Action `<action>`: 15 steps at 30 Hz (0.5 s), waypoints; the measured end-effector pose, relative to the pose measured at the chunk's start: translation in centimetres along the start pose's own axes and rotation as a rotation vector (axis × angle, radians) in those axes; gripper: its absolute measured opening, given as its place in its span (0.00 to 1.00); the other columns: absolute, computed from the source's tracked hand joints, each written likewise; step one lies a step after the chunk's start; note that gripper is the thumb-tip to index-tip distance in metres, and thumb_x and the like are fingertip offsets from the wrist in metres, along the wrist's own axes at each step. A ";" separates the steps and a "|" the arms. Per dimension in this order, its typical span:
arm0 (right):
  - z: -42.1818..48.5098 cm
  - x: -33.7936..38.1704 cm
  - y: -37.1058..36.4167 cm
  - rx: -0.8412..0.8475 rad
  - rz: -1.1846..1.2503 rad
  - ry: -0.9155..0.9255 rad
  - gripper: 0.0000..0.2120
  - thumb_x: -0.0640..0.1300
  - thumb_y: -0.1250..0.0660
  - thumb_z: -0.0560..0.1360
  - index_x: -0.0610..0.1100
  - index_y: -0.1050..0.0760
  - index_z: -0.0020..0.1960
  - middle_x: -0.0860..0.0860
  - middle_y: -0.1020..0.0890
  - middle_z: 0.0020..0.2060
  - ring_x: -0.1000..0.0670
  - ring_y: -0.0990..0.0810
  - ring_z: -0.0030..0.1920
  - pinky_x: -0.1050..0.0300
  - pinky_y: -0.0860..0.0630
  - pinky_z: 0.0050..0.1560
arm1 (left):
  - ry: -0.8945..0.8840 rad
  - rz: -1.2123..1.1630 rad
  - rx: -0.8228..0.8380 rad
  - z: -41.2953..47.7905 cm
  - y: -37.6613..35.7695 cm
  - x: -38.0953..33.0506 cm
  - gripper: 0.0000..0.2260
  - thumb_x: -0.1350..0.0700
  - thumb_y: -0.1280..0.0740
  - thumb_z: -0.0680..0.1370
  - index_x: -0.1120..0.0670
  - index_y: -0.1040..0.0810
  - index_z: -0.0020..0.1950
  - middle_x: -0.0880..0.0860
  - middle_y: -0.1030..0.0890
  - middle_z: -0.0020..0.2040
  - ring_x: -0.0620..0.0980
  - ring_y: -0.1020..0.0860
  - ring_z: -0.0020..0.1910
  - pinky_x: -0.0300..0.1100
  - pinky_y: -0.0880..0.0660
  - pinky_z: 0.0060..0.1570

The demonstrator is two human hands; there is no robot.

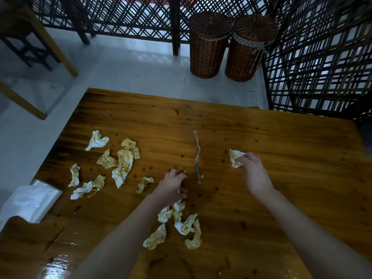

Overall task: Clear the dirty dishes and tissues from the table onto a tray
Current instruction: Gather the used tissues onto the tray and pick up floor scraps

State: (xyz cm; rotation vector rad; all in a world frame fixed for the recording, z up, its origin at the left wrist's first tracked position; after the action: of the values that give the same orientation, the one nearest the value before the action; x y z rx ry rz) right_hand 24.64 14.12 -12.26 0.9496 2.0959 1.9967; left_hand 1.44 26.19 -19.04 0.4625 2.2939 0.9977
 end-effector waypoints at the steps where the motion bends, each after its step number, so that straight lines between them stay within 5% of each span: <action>1: 0.0 0.1 0.0 -0.001 -0.002 0.002 0.26 0.24 0.35 0.68 0.43 0.25 0.63 0.45 0.29 0.64 0.45 0.31 0.65 0.53 0.26 0.62 | -0.010 0.004 -0.014 -0.1 -0.2 0.1 0.29 0.53 0.30 0.75 0.49 0.38 0.73 0.52 0.40 0.69 0.55 0.39 0.68 0.52 0.33 0.66; 6: -0.1 0.2 -0.1 0.005 0.004 -0.011 0.27 0.24 0.34 0.68 0.43 0.25 0.63 0.45 0.29 0.64 0.46 0.31 0.65 0.54 0.26 0.61 | -0.051 0.028 -0.106 -0.2 -0.5 0.1 0.21 0.69 0.39 0.76 0.54 0.34 0.68 0.56 0.37 0.63 0.56 0.36 0.62 0.46 0.31 0.60; 15: -1.0 0.0 0.5 -0.023 -0.006 -0.041 0.28 0.22 0.35 0.67 0.42 0.25 0.63 0.45 0.28 0.63 0.45 0.31 0.64 0.55 0.25 0.59 | -0.077 0.021 -0.172 -0.1 1.3 -1.0 0.18 0.73 0.43 0.75 0.56 0.31 0.61 0.56 0.33 0.60 0.57 0.32 0.60 0.48 0.28 0.58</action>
State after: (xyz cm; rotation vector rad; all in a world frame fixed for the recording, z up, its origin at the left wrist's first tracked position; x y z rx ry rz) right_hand 24.40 13.22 -11.65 0.9699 2.0478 1.9768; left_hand 2.19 26.46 -17.66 0.4463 2.1182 1.1557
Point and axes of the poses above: each hand's wrist, its own z-axis towards the middle knuckle, its own y-axis out of the back of the hand, x = y × z, the point moved 2 cm from there along z, towards the middle knuckle
